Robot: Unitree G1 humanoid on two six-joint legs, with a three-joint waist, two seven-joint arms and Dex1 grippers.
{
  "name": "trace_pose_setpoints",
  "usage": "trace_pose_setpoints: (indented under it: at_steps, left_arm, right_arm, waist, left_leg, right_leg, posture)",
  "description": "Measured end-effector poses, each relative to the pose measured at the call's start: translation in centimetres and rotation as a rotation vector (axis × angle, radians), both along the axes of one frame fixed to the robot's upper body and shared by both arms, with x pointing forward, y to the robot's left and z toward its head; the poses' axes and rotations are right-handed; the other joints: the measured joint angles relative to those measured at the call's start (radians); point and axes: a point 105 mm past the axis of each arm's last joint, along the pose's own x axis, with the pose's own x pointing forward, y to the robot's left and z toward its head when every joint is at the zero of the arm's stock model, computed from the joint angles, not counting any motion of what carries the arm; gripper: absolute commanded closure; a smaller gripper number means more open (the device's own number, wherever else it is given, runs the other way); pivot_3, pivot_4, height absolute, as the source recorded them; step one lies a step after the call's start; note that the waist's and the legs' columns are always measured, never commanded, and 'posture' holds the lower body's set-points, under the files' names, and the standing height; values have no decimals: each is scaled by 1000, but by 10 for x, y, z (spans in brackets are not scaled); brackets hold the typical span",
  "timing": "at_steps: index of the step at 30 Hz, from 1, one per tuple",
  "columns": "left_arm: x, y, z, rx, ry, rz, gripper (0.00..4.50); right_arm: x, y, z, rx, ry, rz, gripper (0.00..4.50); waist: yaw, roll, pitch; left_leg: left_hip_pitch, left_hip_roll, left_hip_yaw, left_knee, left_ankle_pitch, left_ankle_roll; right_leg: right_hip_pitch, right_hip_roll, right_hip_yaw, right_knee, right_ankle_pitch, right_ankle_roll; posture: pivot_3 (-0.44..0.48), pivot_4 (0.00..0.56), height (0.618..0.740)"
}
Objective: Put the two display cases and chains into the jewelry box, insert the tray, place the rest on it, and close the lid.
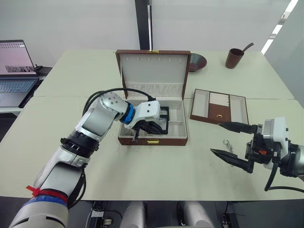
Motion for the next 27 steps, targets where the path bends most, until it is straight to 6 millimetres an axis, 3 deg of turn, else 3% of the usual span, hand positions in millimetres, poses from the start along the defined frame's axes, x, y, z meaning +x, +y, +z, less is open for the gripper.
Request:
trace_pose_setpoints:
  at_steps: [27]
  left_arm:
    - [-1, -3, -4, -16, 61, 26, 4470]
  right_arm:
    - [3, 2, -4, 0, 3, -16, 0]
  waist:
    - [0, 0, 0]
  left_leg:
    - [0, 0, 0, 0, 0, 0]
  right_leg:
    - [0, 0, 0, 0, 0, 0]
  posture:
    - [0, 150, 740]
